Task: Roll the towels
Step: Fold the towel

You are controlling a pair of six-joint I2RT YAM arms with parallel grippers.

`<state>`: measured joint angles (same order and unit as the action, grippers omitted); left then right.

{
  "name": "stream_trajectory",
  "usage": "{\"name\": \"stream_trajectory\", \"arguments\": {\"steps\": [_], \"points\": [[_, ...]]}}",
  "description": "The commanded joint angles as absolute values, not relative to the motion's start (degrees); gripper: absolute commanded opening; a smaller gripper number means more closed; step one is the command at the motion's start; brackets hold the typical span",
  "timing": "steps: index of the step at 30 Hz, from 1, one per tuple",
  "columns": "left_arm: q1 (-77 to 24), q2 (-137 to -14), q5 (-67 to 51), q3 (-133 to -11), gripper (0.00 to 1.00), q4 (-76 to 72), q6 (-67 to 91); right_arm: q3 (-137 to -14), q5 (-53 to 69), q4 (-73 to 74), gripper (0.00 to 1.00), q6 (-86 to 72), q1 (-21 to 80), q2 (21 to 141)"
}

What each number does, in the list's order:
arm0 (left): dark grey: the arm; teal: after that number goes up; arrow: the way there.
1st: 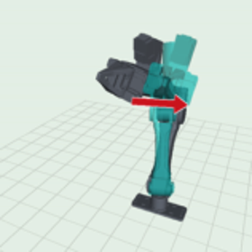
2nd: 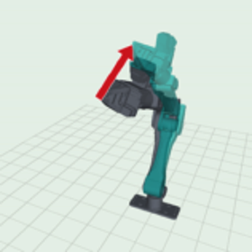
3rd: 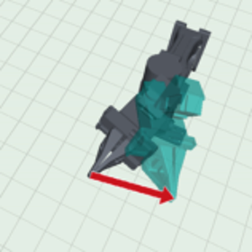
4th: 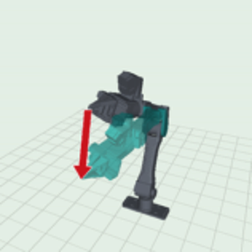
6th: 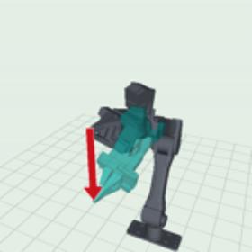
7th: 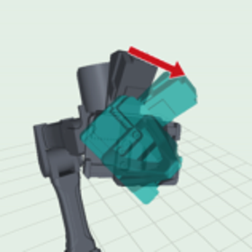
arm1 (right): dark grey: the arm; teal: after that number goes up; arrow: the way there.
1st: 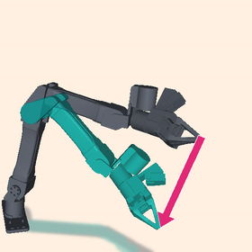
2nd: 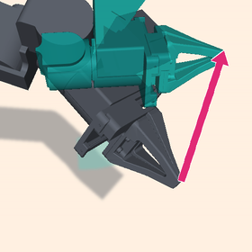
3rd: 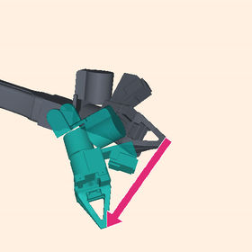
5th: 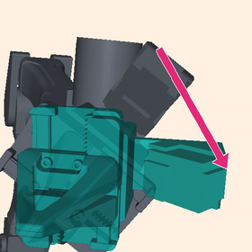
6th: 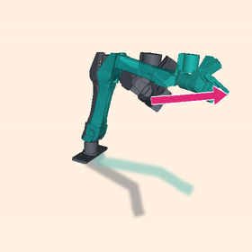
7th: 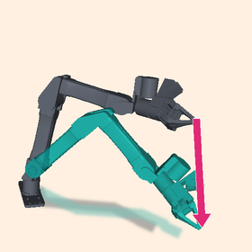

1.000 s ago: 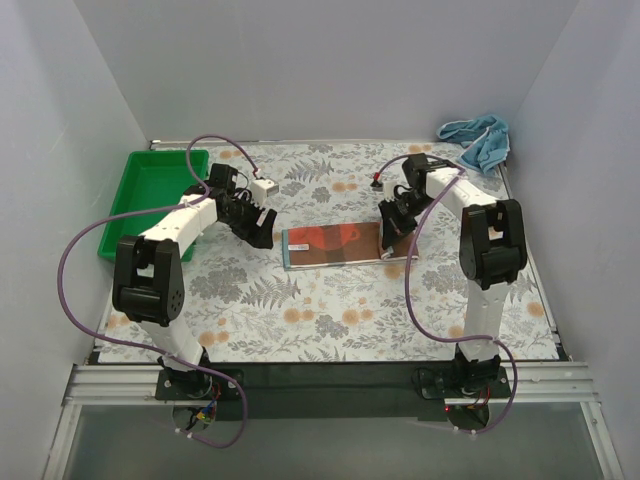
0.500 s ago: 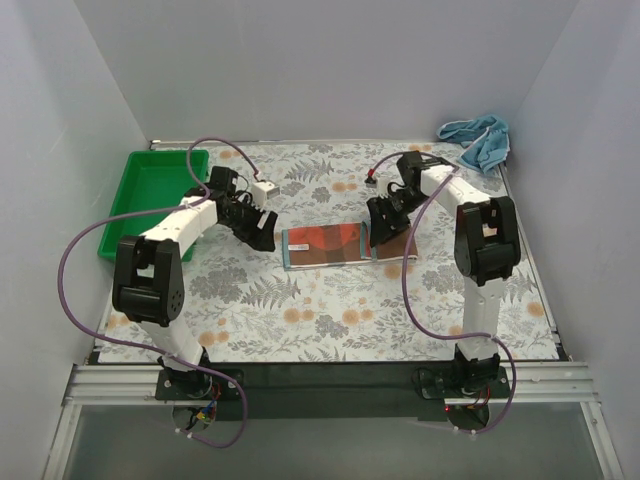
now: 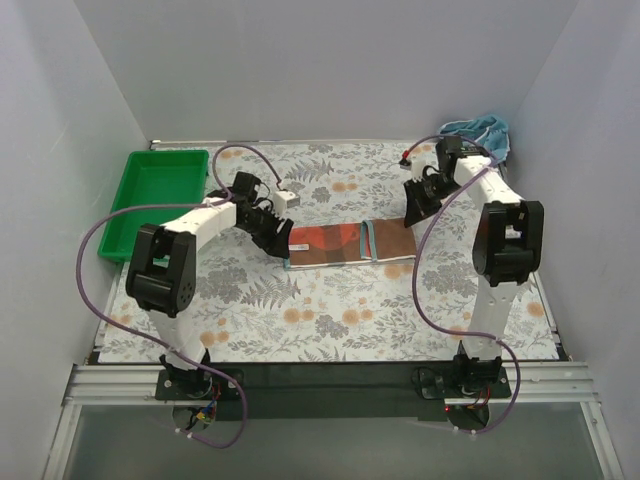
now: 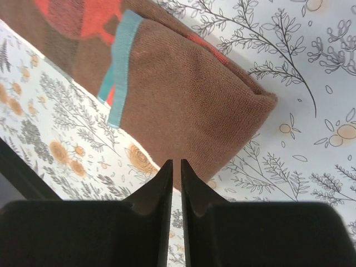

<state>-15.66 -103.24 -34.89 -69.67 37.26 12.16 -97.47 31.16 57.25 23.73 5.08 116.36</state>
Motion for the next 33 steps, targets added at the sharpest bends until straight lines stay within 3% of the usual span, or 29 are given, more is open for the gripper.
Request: {"name": "stream_trajectory", "arguments": {"steps": [1, 11, 17, 20, 22, 26, 29, 33], "points": [[-17.66, -105.9, -34.28, -71.98, 0.45, 35.78, 12.65, -94.84, 29.18, 56.61, 0.15, 25.4, 6.24, 119.35], [-19.42, -117.06, -28.13, -78.39, 0.28, 37.79, 15.29, -78.77, 28.39, 48.26, 0.12, 23.29, 7.91, 117.44], [-17.05, -122.85, -21.28, -86.82, 0.25, 37.97, 14.94, -67.61, 31.98, 46.93, 0.12, 22.41, 10.71, 111.55], [-15.38, -129.34, -19.87, -98.05, 0.26, 38.93, 12.93, -64.26, 36.9, 47.2, 0.15, 22.94, 15.89, 108.91], [-14.77, -133.66, -21.96, -110.74, 0.29, 43.73, 11.61, -63.9, 42.61, 47.37, 0.23, 23.29, 21.34, 107.93], [-14.85, -139.83, -26.54, -123.46, 0.38, 49.56, 10.28, -68.19, 51.49, 51.04, 0.32, 22.94, 25.14, 107.23], [-14.77, -135.19, -28.21, -120.95, 0.42, 48.96, 10.98, -71.89, 54.57, 54.83, 0.35, 23.99, 21.72, 104.96], [-14.85, -121.23, -30.76, -100.35, 0.47, 41.76, 13.35, -73.39, 52.59, 57.65, 0.38, 26.1, 14.08, 101.52]]}}
